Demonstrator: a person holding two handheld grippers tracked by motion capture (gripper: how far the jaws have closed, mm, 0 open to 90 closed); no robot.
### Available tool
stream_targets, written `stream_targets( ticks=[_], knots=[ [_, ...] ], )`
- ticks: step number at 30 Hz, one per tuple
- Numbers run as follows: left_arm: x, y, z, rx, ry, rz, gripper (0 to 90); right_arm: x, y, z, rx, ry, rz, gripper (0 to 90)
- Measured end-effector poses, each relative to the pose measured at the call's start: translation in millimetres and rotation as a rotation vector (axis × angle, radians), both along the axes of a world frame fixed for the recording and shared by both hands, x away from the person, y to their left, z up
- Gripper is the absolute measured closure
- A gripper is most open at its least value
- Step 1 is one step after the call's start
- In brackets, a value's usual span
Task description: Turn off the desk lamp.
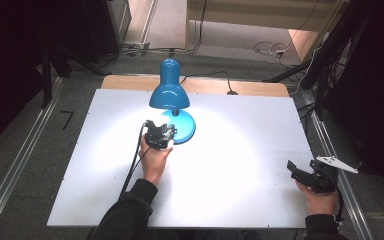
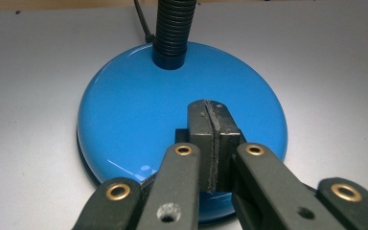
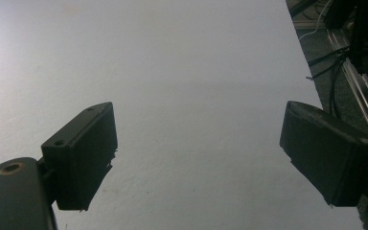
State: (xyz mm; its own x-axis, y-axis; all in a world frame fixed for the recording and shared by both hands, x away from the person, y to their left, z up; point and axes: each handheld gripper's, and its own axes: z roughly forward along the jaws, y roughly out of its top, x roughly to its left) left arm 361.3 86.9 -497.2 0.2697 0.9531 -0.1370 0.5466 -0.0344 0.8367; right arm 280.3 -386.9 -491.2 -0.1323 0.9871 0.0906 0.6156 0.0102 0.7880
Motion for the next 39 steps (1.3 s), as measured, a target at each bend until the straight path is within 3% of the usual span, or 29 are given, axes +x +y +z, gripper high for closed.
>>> stream_targets(
  ticks=[6, 23, 26, 30, 33, 35, 39],
  knots=[
    [1.7, -3.8, -1.5, 0.01, 0.013, -0.017, 90.0, 0.0, -0.4, 0.0, 0.002, 0.0, 0.0, 11.4],
    [2.6, -7.5, -2.9, 0.027, -0.003, -0.022, 90.0, -0.3, 0.2, 0.6, -0.001, -0.004, 0.006, 11.4],
    [5.3, -7.1, -4.4, 0.035, -0.007, 0.0, 90.0, -0.5, 0.7, 0.8, 0.001, -0.002, 0.004, 11.4],
    [14.4, 1.7, -6.6, 0.001, -0.005, 0.019, 90.0, -0.1, 0.2, 0.5, -0.002, -0.006, 0.006, 11.4],
    [14.7, 3.3, -5.7, -0.002, -0.007, 0.03, 90.0, 0.2, -0.1, 0.1, 0.001, -0.001, 0.003, 11.4],
    [13.6, 6.1, -0.6, -0.009, -0.032, 0.037, 90.0, 0.9, -0.6, -0.4, 0.001, 0.0, 0.003, 11.4],
    [12.3, 8.2, 2.8, 0.002, -0.03, 0.039, 90.0, 0.5, -0.5, 0.0, 0.001, -0.002, 0.004, 11.4]
  ],
)
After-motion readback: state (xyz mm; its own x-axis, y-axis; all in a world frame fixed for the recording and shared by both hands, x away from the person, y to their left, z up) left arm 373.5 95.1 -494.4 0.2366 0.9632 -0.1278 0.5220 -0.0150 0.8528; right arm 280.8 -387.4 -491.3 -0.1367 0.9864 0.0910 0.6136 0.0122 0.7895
